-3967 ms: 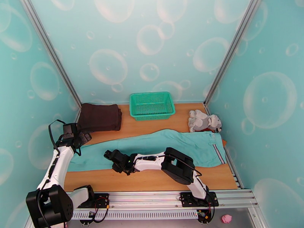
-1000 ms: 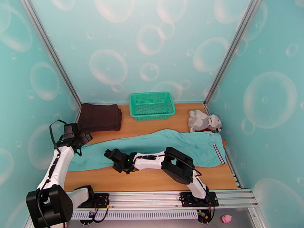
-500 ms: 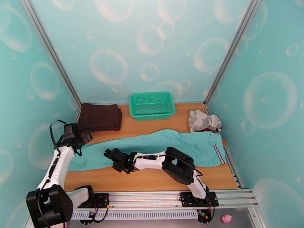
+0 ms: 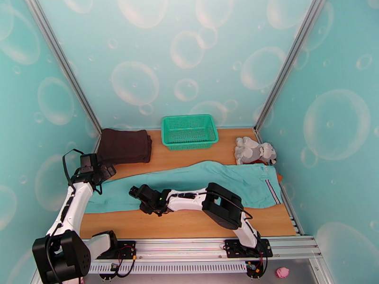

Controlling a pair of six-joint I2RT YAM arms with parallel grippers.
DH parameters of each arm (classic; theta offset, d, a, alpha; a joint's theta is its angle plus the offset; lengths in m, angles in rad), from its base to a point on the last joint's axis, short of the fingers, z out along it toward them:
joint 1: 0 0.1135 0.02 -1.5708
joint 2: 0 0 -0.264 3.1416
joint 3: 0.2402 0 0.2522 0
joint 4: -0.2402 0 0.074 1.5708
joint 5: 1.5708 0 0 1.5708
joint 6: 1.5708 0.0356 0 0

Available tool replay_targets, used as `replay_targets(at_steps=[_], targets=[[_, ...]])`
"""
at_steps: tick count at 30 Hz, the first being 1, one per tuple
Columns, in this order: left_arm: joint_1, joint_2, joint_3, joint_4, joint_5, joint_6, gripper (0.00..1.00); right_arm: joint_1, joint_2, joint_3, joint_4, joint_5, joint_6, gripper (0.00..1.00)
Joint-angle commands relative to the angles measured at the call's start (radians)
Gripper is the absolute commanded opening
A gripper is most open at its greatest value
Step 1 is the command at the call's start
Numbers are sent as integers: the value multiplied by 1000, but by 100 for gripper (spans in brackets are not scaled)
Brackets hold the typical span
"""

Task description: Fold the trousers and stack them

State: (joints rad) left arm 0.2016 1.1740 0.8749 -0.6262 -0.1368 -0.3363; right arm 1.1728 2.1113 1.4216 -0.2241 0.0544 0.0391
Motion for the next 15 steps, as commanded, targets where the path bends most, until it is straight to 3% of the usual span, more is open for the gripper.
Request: replay_targets(at_steps=[1, 12, 15], targets=[[-9, -12, -8, 20, 13, 13, 100, -9, -23, 22, 29, -33, -18, 29], [-13, -10, -8, 20, 13, 13, 99, -36, -1, 30, 17, -26, 0, 28], [-13, -8, -8, 20, 15, 13, 99, -39, 8, 29, 16, -46, 4, 23]])
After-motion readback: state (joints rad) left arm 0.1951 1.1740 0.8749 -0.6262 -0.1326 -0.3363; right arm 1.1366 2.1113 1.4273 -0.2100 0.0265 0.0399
